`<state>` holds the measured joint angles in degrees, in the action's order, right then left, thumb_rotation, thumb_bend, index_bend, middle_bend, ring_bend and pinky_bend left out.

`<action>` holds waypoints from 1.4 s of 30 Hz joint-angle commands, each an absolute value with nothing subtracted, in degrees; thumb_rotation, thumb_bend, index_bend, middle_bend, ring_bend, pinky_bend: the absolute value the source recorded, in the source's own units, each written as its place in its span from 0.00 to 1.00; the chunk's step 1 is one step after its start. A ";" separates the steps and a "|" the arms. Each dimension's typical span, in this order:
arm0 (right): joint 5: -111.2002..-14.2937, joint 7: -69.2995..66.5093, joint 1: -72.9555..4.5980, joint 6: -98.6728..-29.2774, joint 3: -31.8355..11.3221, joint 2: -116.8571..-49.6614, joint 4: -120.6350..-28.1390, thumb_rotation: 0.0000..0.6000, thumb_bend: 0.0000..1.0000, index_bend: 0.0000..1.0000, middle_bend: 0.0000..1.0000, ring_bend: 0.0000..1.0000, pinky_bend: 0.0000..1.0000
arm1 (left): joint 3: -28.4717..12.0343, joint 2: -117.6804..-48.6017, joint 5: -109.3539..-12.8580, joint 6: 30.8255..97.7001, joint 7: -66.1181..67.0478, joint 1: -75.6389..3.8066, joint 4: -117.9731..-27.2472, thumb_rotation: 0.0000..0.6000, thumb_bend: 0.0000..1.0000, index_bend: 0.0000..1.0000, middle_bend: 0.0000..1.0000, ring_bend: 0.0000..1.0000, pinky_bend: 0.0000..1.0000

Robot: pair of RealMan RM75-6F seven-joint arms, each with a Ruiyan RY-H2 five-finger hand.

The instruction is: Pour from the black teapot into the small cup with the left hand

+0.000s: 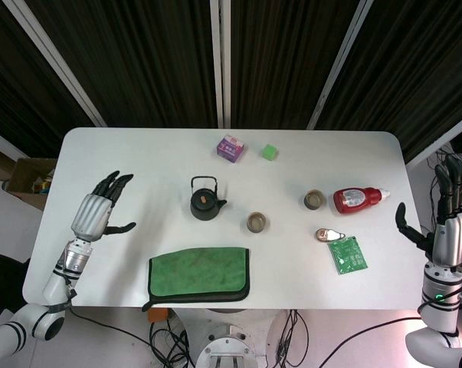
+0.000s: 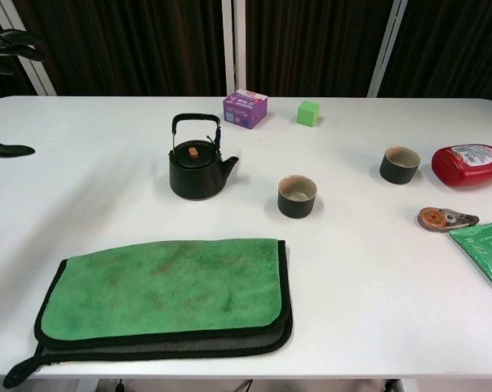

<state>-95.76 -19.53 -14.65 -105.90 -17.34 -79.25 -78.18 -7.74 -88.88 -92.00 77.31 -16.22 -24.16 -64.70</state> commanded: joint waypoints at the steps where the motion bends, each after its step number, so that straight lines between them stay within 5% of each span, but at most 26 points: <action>1: -95.62 -19.53 -14.61 -105.58 -16.79 -79.35 -78.17 1.00 0.45 0.00 0.00 0.00 0.00 | -7.57 -88.56 -92.18 77.54 -15.95 -24.57 -65.31 1.00 0.00 0.04 0.13 0.05 0.16; 9: -95.21 -19.39 -14.19 -104.29 -14.78 -79.42 -77.24 1.00 0.45 0.00 0.00 0.00 0.00 | -8.48 -87.23 -92.73 74.47 -17.30 -29.08 -68.25 1.00 0.00 0.04 0.13 0.05 0.16; 15: -95.00 -18.83 -14.26 -103.59 -14.11 -79.23 -77.24 1.00 0.45 0.00 0.00 0.00 0.00 | -12.36 -86.77 -88.75 62.38 -15.39 -38.04 -70.16 1.00 0.00 0.05 0.14 0.05 0.17; 28: -95.12 -16.71 -14.04 -102.28 -12.33 -78.88 -77.17 1.00 0.46 0.00 0.00 0.00 0.00 | -19.47 -88.15 -71.32 31.47 -11.87 -56.46 -65.67 0.73 0.06 0.12 0.24 0.11 0.17; 42: -94.83 -18.17 -13.86 -102.75 -12.07 -78.97 -75.98 1.00 0.45 0.00 0.00 0.00 0.00 | -17.22 -91.24 -60.74 19.83 -9.23 -63.48 -56.05 0.53 0.00 0.12 0.29 0.11 0.16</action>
<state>-94.86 -18.15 -13.88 -102.73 -12.09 -78.95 -76.00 -17.96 -90.88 -61.92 20.89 -10.05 -62.58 -56.95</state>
